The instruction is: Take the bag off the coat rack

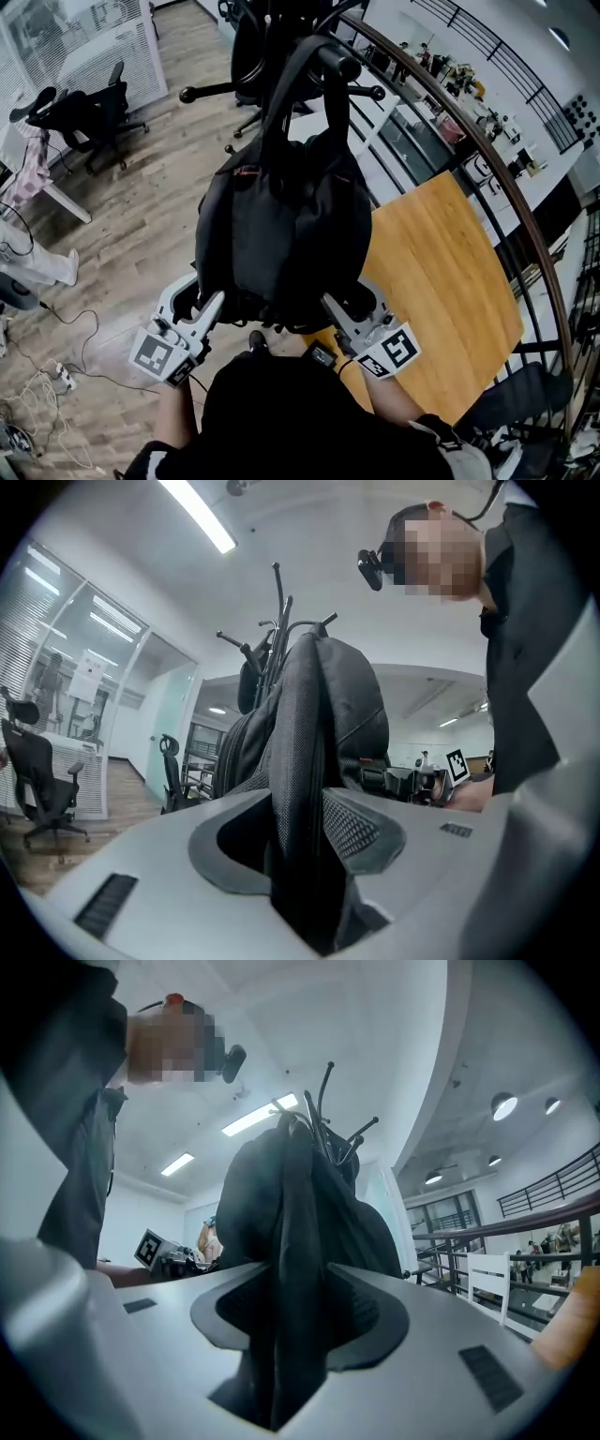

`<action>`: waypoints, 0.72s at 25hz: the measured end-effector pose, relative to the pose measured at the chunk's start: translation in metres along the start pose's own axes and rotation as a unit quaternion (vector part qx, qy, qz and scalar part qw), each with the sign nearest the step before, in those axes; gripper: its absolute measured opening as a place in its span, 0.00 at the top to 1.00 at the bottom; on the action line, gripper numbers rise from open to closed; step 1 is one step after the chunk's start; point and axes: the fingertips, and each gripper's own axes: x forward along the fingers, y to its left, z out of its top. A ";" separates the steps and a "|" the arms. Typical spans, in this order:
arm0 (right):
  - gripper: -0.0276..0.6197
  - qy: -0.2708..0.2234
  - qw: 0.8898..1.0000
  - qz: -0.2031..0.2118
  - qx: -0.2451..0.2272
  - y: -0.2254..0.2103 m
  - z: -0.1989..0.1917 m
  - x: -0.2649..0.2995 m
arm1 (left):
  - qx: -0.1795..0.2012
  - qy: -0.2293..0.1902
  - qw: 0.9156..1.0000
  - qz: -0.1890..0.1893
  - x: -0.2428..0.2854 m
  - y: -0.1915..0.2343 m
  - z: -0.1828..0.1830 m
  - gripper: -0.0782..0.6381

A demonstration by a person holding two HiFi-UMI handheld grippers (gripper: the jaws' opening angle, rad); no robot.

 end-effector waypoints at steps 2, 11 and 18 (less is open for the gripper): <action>0.69 -0.005 1.000 0.015 0.018 0.004 -0.003 0.003 | -0.008 -0.002 1.000 -0.014 -0.002 -0.001 -0.001 0.66; 0.73 -0.037 0.993 0.075 0.082 0.015 -0.013 0.015 | -0.002 -0.029 0.998 -0.049 0.002 0.014 -0.009 0.67; 0.73 -0.074 0.988 0.075 0.110 0.023 -0.018 0.010 | -0.004 -0.052 0.995 -0.090 0.014 0.023 -0.013 0.65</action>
